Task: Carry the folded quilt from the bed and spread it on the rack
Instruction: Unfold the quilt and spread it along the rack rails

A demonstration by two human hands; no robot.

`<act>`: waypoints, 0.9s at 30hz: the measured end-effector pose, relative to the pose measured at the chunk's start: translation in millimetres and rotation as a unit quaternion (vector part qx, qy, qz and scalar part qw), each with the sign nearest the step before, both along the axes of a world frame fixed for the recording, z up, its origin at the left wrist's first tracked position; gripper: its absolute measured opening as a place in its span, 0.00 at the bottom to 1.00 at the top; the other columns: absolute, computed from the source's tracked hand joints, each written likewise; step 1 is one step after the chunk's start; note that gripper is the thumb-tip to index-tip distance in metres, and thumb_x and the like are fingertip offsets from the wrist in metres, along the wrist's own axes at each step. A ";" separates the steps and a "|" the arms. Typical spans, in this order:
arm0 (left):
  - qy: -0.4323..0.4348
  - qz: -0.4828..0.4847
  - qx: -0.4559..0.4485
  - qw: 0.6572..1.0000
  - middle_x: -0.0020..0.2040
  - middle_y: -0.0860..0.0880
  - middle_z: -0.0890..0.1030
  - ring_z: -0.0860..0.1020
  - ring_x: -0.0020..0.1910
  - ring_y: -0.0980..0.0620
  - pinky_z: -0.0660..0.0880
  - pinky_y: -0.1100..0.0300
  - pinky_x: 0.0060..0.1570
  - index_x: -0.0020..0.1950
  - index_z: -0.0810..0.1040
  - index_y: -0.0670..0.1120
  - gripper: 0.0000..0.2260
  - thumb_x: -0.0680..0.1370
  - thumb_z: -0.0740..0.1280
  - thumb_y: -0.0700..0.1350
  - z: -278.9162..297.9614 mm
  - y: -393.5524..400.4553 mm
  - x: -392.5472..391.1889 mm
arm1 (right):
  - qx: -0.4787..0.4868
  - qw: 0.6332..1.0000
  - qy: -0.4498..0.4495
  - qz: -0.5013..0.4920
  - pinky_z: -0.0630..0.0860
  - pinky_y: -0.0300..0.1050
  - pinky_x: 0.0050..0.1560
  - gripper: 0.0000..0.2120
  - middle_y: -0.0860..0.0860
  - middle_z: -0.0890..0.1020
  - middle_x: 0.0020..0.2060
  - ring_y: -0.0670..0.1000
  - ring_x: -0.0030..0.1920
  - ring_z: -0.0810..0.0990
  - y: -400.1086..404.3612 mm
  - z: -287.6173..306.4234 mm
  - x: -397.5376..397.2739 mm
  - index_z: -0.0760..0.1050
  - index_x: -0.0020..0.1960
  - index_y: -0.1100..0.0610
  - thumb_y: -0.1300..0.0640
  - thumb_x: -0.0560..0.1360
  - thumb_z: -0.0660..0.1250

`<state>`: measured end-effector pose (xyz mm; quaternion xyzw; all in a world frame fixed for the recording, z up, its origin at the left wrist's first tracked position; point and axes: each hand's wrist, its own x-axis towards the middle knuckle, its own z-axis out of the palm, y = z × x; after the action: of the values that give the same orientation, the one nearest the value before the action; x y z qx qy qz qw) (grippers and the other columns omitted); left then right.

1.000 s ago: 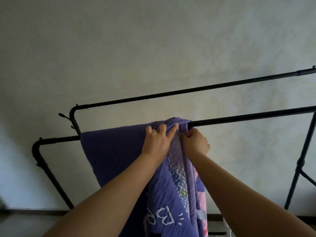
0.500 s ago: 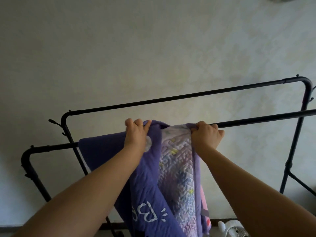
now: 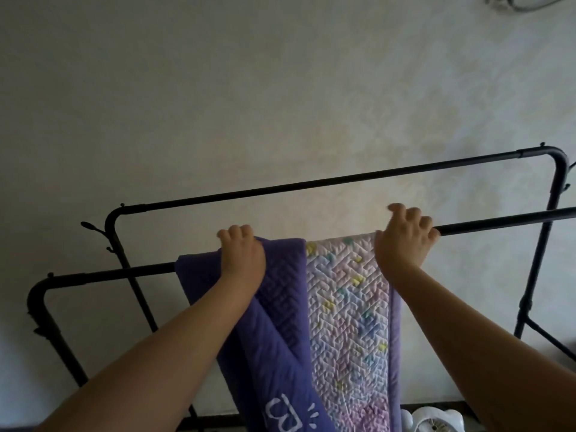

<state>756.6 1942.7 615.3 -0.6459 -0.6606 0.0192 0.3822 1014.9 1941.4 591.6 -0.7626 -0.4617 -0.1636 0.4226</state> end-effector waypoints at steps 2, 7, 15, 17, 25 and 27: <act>-0.039 -0.109 0.026 0.993 0.56 0.45 0.76 0.72 0.53 0.43 0.68 0.47 0.55 0.59 0.75 0.46 0.14 0.79 0.55 0.48 -8.4 -1.8 14.4 | -0.017 0.991 -0.077 0.109 0.67 0.54 0.59 0.15 0.50 0.77 0.57 0.55 0.59 0.72 4.3 2.5 -18.2 0.74 0.59 0.44 0.48 0.73 0.69; -0.098 -0.202 0.034 0.974 0.57 0.45 0.77 0.73 0.55 0.42 0.67 0.47 0.57 0.62 0.70 0.47 0.17 0.81 0.55 0.57 -25.2 7.8 31.0 | -0.080 0.945 -0.149 0.281 0.66 0.49 0.60 0.15 0.45 0.77 0.56 0.51 0.58 0.72 20.4 -7.3 -58.6 0.75 0.58 0.41 0.44 0.72 0.70; -0.097 -0.297 0.030 0.949 0.51 0.47 0.78 0.75 0.50 0.44 0.68 0.50 0.52 0.57 0.72 0.49 0.08 0.81 0.56 0.48 -19.1 33.7 19.4 | -0.041 0.933 -0.166 0.316 0.72 0.42 0.51 0.10 0.47 0.76 0.49 0.50 0.50 0.73 33.3 -12.7 -76.4 0.77 0.55 0.47 0.48 0.74 0.68; -0.094 -0.308 0.032 0.946 0.50 0.47 0.79 0.75 0.50 0.45 0.67 0.49 0.52 0.55 0.72 0.48 0.07 0.81 0.56 0.47 -19.8 35.8 20.4 | -0.030 0.932 -0.174 0.316 0.73 0.44 0.50 0.10 0.47 0.76 0.49 0.50 0.49 0.74 33.8 -13.6 -73.9 0.77 0.55 0.48 0.48 0.74 0.68; -0.015 -0.294 0.056 0.954 0.47 0.47 0.80 0.75 0.46 0.46 0.68 0.51 0.52 0.51 0.73 0.47 0.05 0.80 0.58 0.45 -20.4 30.3 37.7 | -0.031 0.930 -0.168 0.326 0.72 0.43 0.45 0.11 0.51 0.77 0.46 0.52 0.47 0.75 35.5 -6.8 -57.0 0.78 0.47 0.55 0.48 0.75 0.66; -0.007 -0.281 0.062 0.958 0.47 0.48 0.79 0.75 0.46 0.47 0.68 0.51 0.52 0.50 0.72 0.47 0.06 0.80 0.56 0.45 -20.2 27.2 41.2 | -0.058 0.924 -0.206 0.316 0.70 0.45 0.52 0.16 0.52 0.78 0.47 0.53 0.50 0.75 37.8 -5.0 -55.5 0.77 0.48 0.55 0.43 0.75 0.60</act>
<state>797.9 1969.9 595.2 -0.7808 -0.4551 -0.1343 0.4064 959.4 1979.2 586.6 -0.5500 -0.7641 -0.1482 0.3026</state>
